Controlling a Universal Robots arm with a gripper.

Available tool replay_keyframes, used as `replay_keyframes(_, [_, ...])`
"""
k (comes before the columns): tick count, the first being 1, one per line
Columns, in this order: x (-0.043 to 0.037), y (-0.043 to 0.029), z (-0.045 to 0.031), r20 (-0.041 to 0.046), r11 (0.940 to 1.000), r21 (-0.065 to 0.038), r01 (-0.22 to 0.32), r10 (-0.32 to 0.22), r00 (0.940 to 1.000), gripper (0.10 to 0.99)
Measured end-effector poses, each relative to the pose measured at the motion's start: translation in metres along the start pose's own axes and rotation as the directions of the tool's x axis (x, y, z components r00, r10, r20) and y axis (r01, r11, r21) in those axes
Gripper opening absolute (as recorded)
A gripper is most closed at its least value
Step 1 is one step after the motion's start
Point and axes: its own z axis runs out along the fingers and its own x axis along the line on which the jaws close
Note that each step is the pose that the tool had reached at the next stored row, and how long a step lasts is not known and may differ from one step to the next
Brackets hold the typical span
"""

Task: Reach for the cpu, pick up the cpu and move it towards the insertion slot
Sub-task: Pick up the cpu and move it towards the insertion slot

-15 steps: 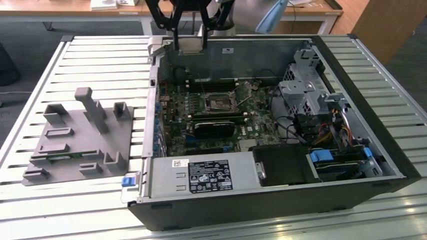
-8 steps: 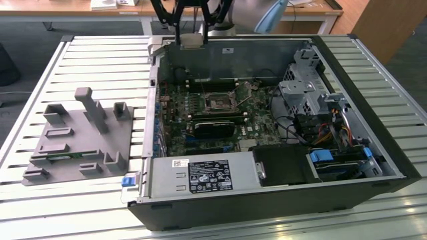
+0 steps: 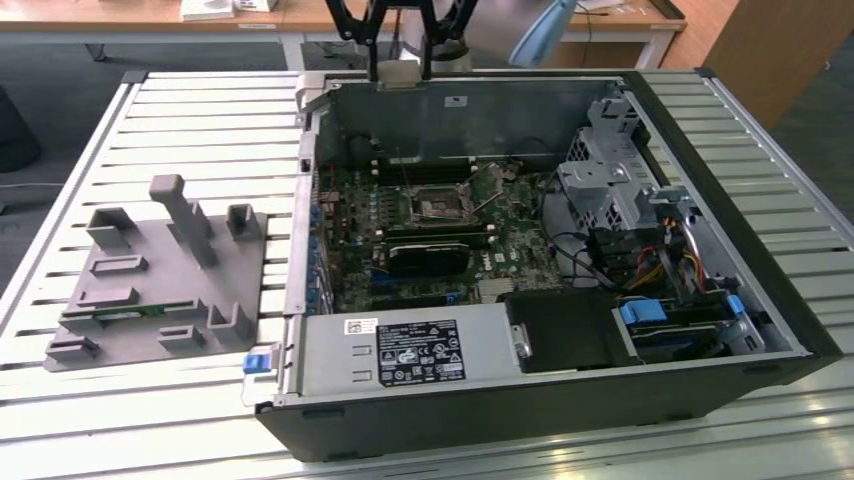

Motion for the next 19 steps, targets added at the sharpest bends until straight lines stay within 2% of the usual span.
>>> replay_keyframes(5, [-0.0152, 0.0027, 0.001, 0.0, 1.0, 0.0, 0.0, 0.0, 1.0, 0.545])
replay_keyframes(10, [-0.0248, 0.0086, 0.0029, -0.0001, 1.0, 0.0, 0.0, 0.0, 1.0, 0.545])
replay_keyframes(15, [-0.0267, 0.0173, 0.0062, 0.0003, 1.0, 0.0, -0.006, 0.006, 1.0, 0.545])
replay_keyframes(19, [-0.0306, 0.0192, 0.0069, 0.0003, 1.0, 0.0, -0.006, 0.006, 1.0, 0.545])
